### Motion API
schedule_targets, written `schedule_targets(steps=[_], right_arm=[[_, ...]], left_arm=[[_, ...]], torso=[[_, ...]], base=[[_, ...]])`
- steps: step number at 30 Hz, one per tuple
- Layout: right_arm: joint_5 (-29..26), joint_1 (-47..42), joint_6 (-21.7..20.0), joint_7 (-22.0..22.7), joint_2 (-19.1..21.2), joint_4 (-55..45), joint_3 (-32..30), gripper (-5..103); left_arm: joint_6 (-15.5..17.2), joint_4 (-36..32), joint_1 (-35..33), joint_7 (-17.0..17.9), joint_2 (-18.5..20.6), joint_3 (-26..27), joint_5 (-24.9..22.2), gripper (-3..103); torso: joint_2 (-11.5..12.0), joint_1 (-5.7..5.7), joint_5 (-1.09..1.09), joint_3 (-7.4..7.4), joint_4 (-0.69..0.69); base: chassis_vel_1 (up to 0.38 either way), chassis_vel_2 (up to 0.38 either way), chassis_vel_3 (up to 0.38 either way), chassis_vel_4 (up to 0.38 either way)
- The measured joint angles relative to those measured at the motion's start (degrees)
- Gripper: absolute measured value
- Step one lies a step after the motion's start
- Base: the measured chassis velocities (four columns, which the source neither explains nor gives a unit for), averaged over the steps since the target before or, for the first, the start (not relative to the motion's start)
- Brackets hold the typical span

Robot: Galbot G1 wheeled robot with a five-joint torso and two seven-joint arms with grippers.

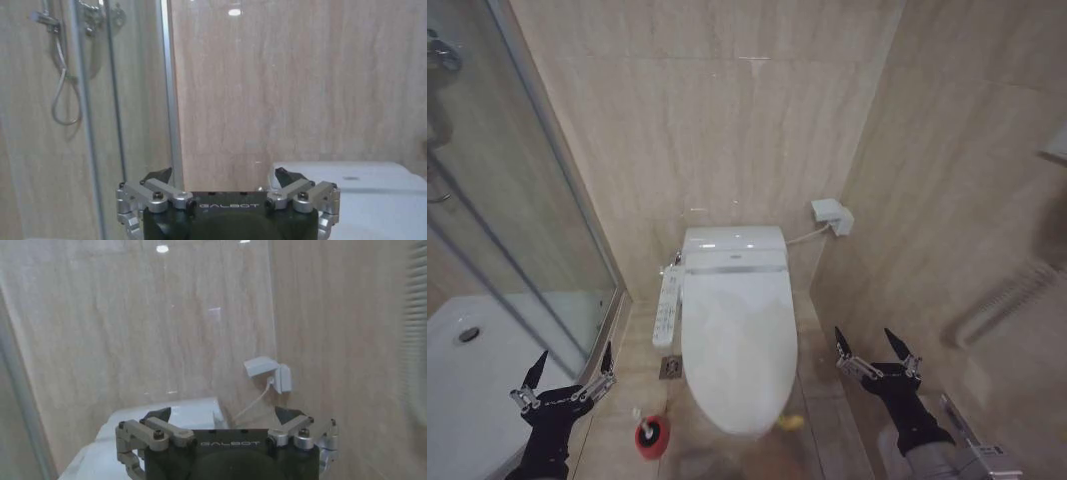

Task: Open the toilet lid, clean the toilet bowl with a toilet brush, close the toilet lid, and flush.

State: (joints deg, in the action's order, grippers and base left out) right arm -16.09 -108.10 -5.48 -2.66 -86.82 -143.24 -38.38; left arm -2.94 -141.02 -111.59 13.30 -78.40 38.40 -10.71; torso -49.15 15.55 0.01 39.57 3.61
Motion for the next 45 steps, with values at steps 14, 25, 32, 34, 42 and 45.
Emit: schedule_targets(steps=[14,25,32,34,42,45], right_arm=[[0.00,-0.01,0.00,0.00,-0.01,0.00,0.00,100],[0.00,0.01,0.00,0.00,-0.01,0.00,0.00,100],[0.00,0.00,0.00,0.00,-0.01,0.00,0.00,100],[0.00,0.00,0.00,0.00,-0.01,0.00,0.00,100],[0.00,0.00,0.00,0.00,-0.01,0.00,0.00,100],[0.00,0.00,0.00,0.00,-0.01,0.00,0.00,100]], left_arm=[[0.00,0.01,-0.01,0.00,-0.01,0.00,0.00,100],[0.00,0.00,0.02,0.00,0.00,0.00,0.00,100],[0.00,0.00,0.01,0.00,0.00,0.00,0.00,100],[0.00,0.00,0.01,0.00,0.00,0.00,0.00,100],[0.00,0.01,0.00,0.00,0.00,0.00,0.00,100],[0.00,0.01,0.00,0.00,0.00,0.00,0.00,100]], torso=[[-0.04,-0.06,-0.02,-0.03,0.01],[0.02,0.06,-0.01,0.03,0.00],[0.00,-0.01,-0.01,-0.01,0.01],[0.00,-0.02,-0.01,-0.01,0.01],[0.00,-0.01,-0.01,-0.01,0.01],[0.00,-0.01,-0.02,-0.01,0.00]], base=[[0.318,-0.307,-0.321,0.319],[-0.032,0.017,0.027,-0.020],[0.000,0.000,0.000,0.000],[0.000,0.000,0.000,0.000],[0.000,0.000,0.000,0.000],[0.000,0.000,0.000,0.000]])
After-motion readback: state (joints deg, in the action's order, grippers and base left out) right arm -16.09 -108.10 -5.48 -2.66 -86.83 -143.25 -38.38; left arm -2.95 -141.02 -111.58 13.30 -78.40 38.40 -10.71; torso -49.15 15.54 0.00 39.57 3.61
